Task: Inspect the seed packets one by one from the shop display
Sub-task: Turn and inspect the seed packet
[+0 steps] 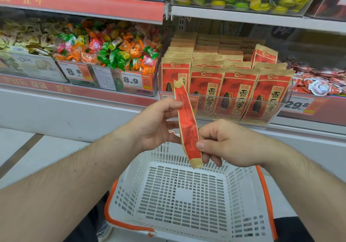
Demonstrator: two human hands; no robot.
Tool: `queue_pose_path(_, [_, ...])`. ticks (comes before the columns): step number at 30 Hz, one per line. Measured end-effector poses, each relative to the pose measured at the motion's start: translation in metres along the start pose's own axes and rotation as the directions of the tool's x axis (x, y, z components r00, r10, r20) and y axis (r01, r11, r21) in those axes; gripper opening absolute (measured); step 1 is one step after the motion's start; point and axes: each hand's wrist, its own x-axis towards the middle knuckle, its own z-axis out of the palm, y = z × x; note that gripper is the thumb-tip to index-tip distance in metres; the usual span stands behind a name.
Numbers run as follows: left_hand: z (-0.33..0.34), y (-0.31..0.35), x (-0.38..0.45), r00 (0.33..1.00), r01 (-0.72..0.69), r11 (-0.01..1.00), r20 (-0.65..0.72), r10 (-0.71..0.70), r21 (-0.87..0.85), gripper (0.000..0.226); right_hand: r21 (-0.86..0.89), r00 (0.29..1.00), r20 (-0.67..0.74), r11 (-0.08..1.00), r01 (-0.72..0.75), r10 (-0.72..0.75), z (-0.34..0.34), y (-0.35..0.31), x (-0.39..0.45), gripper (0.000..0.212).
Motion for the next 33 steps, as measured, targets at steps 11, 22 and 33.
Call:
queue_pose_path(11, [0.0, 0.001, -0.001, 0.999, 0.05, 0.997, 0.012, -0.049, -0.053, 0.027, 0.156, 0.999, 0.023, 0.987, 0.025, -0.029, -0.003, 0.009, 0.003, 0.029])
queue_pose_path(22, [-0.001, -0.002, 0.004, 0.97, -0.089, 0.99, -0.214, 0.111, 0.11, 0.051, -0.256, 0.921, -0.389, 0.958, -0.13, 0.021, 0.015, 0.007, 0.012, 0.053])
queue_pose_path(33, [0.018, -0.013, -0.004, 0.965, 0.065, 0.956, -0.261, 0.012, 0.285, 0.099, -0.383, 0.759, -0.642, 0.903, -0.196, -0.108, 0.038, 0.009, 0.028, 0.033])
